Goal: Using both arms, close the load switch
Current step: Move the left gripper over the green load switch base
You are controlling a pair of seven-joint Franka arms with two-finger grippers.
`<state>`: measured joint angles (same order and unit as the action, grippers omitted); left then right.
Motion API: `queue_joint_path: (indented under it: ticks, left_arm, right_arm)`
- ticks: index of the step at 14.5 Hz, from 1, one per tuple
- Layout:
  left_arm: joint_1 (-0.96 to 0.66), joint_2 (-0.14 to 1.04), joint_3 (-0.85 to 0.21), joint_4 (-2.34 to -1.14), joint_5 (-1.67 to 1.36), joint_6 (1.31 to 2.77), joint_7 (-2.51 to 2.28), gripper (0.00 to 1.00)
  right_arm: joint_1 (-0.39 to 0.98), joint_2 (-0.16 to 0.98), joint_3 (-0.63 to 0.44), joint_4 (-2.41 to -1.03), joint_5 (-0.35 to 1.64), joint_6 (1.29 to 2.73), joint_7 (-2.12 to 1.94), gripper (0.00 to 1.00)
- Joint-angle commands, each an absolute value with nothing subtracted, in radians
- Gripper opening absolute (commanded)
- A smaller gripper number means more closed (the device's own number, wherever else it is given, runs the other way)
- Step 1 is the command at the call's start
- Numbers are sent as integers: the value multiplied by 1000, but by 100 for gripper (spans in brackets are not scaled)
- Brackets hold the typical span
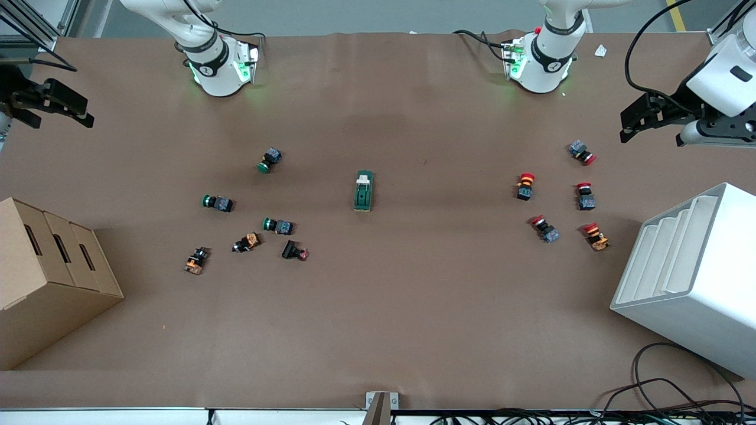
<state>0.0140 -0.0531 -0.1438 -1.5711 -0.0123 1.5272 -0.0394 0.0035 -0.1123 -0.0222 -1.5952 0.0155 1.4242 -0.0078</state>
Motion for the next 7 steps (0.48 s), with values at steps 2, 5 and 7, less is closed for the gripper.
queue_joint_path:
  ticks: [2, 5, 7]
  left_arm:
    - [20, -46, -144, -1545, -26, 1508, -31, 100]
    - [12, -44, -146, -1545, -18, 1508, -41, 100]
    - [5, -31, -150, -1545, -26, 1509, -48, 100]
  right_arm:
    - [3, -132, -23, -1617, 15, 1433, -2, 100]
    - [2, -130, -25, -1617, 15, 1436, -3, 100]
    - [-3, -130, -25, -1617, 17, 1434, -3, 100]
